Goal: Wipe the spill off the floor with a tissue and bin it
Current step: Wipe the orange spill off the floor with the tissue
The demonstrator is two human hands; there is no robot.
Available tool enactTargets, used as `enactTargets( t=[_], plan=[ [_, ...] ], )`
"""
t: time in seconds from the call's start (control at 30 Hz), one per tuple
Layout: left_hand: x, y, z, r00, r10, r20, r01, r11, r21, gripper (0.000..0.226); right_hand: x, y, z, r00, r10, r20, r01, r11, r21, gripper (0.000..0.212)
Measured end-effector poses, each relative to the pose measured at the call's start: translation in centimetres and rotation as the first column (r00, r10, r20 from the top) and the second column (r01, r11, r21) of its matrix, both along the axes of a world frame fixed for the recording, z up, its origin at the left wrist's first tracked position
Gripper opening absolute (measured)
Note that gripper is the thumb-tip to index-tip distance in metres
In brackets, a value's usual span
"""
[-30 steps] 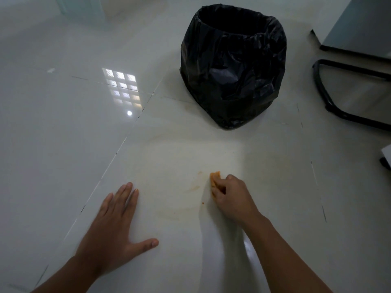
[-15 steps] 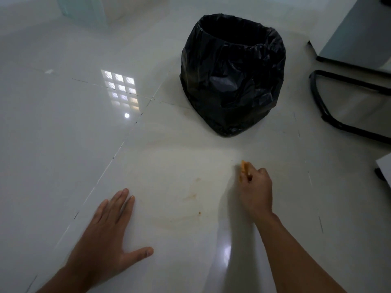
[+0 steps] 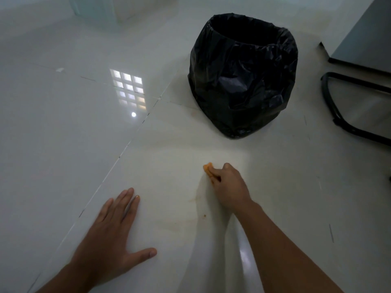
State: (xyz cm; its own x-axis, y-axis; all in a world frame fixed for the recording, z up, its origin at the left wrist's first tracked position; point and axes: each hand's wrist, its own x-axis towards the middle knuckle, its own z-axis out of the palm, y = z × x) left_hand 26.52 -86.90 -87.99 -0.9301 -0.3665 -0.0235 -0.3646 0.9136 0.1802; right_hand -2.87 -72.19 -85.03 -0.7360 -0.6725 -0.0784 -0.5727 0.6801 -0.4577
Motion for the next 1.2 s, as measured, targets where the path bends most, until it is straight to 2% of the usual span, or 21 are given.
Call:
enactTargets(
  t=[0.13,0.23,0.3,0.37,0.43,0.5,0.57,0.77,0.83,0.9,1.03,1.1,1.2],
  plan=[
    [0.1,0.0,0.2,1.000,-0.001,0.010,0.001,1.000,0.004,0.120,4.9,0.4,0.3,0.965,0.261,-0.026,-0.261,0.965,0.000,0.032],
    [0.1,0.1,0.4,1.000,-0.002,0.008,0.002,1.000,-0.004,0.119,5.4,1.3,0.5,0.938,0.347,-0.010,-0.347,0.938,0.002,0.033],
    [0.1,0.2,0.4,1.000,-0.004,0.011,0.004,1.000,-0.005,0.119,4.6,2.1,0.6,0.956,0.287,-0.051,-0.291,0.953,-0.085,0.031],
    [0.1,0.1,0.4,1.000,0.001,0.014,-0.001,1.000,-0.009,0.119,3.2,3.1,0.7,0.985,0.140,-0.099,-0.153,0.978,-0.139,0.034],
    [0.1,0.1,0.3,1.000,-0.007,0.021,0.007,1.000,-0.013,0.119,2.3,4.3,0.5,0.995,0.047,-0.087,-0.055,0.995,-0.082,0.036],
    [0.2,0.1,0.2,1.000,-0.002,0.021,0.002,1.000,-0.004,0.119,2.9,4.9,0.1,0.997,0.050,-0.061,-0.051,0.999,-0.016,0.037],
    [0.1,0.0,0.2,1.000,0.000,0.028,0.000,1.000,-0.004,0.120,4.4,4.7,0.2,0.995,0.083,-0.048,-0.084,0.996,-0.017,0.037],
    [0.1,0.0,0.2,0.999,0.001,0.034,0.000,1.000,-0.015,0.119,10.4,2.8,0.4,0.947,0.316,-0.063,-0.319,0.947,-0.046,0.032],
    [0.0,0.1,0.3,0.999,0.001,0.038,-0.001,1.000,-0.022,0.119,10.4,3.2,0.5,0.971,0.222,-0.083,-0.229,0.969,-0.089,0.032],
    [0.1,0.2,0.3,0.999,0.002,0.045,-0.001,1.000,-0.023,0.120,9.3,4.5,0.6,0.995,0.048,-0.082,-0.059,0.989,-0.138,0.036],
    [0.0,0.2,0.3,0.999,0.005,0.051,-0.004,1.000,-0.026,0.121,7.4,7.8,0.3,0.986,-0.137,-0.096,0.128,0.987,-0.092,0.035],
    [0.1,0.1,0.3,0.999,0.008,0.051,-0.007,1.000,-0.024,0.121,7.7,8.1,0.4,0.984,-0.152,-0.087,0.146,0.986,-0.079,0.037],
    [0.1,0.2,0.4,0.999,0.009,0.052,-0.008,1.000,-0.019,0.121,9.7,6.7,0.8,0.989,-0.065,-0.134,0.064,0.998,-0.017,0.038]
  ],
)
